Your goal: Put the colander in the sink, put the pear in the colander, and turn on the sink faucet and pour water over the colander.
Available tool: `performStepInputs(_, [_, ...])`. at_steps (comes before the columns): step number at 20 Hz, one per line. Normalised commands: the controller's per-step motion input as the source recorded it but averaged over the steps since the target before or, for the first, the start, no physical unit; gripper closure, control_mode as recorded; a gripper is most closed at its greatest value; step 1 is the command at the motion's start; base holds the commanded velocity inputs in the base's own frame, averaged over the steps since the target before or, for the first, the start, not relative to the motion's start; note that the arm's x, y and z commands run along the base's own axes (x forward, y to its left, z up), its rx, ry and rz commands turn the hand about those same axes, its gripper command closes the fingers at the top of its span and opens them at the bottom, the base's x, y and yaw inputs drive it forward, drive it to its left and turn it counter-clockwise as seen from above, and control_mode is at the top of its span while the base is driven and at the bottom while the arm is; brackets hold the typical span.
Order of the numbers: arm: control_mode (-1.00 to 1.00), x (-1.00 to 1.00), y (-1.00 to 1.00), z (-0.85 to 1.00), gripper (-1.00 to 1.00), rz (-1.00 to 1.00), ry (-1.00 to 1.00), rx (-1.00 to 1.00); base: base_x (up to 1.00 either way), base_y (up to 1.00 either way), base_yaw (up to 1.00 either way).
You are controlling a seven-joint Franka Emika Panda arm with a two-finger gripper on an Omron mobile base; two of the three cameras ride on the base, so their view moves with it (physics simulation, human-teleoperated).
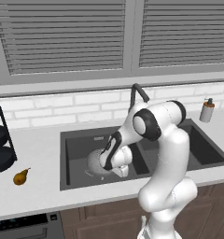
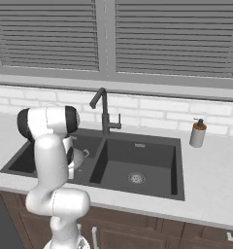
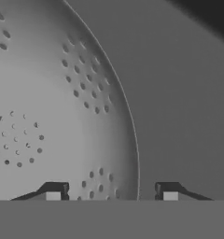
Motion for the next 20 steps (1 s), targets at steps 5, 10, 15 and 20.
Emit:
performStepInputs(5, [-1.0,0.0,0.05,0.77,-1.0,0.0,0.0,-0.02,0.0,0.0,0.0])
performStepInputs(10, [-1.0,-0.01,0.06,1.0,-1.0,0.0,-0.02,0.0,0.0,0.0,0.0])
performStepInputs(15, [-1.0,-0.28,0.04,1.0,-1.0,0.0,-0.03,0.0,0.0,0.0,0.0])
performStepInputs(20, [-1.0,-0.76,0.28,1.0,-1.0,0.1,-0.02,-0.01,0.0,0.0,0.0])
